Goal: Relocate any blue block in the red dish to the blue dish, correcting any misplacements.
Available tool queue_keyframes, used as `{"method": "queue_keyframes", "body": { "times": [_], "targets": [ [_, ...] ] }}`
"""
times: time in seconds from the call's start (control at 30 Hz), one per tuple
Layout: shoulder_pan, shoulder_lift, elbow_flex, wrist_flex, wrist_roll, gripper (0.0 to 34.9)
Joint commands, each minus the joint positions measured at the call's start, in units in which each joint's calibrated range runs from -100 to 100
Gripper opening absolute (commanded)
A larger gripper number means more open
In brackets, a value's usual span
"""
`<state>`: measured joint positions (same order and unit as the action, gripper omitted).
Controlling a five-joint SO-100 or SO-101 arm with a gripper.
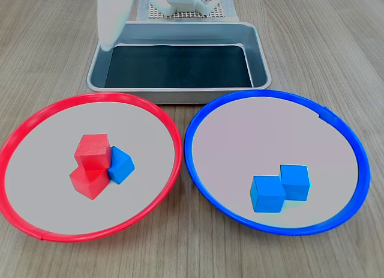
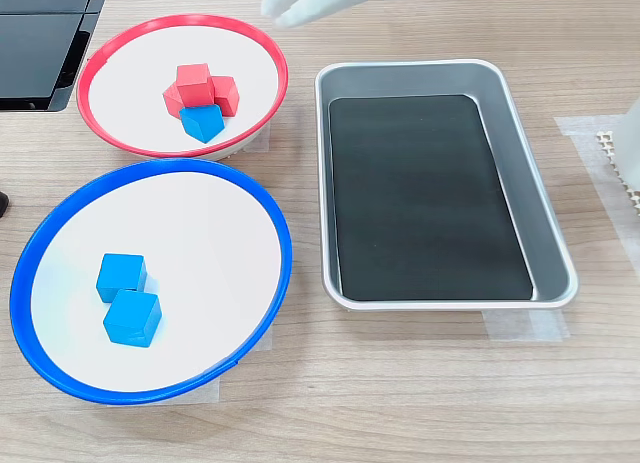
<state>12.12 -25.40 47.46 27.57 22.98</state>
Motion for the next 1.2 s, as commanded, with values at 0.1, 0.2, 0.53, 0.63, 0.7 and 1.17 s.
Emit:
{"method": "queue_keyframes", "body": {
  "times": [0.1,0.2,0.53,0.63,0.7,1.17],
  "targets": [
    [2.89,12.4,-12.73,-2.77,5.42,0.2],
    [3.17,16.92,-15.1,-4.0,8.35,0.2],
    [1.76,23.83,-18.01,-4.25,11.23,0.3],
    [0.72,25.45,-18.56,-4.09,11.23,0.3],
    [-0.12,26.64,-19.38,-3.43,11.23,0.3],
    [-4.17,33.29,-23.93,-0.29,10.35,8.4]
  ]
}}
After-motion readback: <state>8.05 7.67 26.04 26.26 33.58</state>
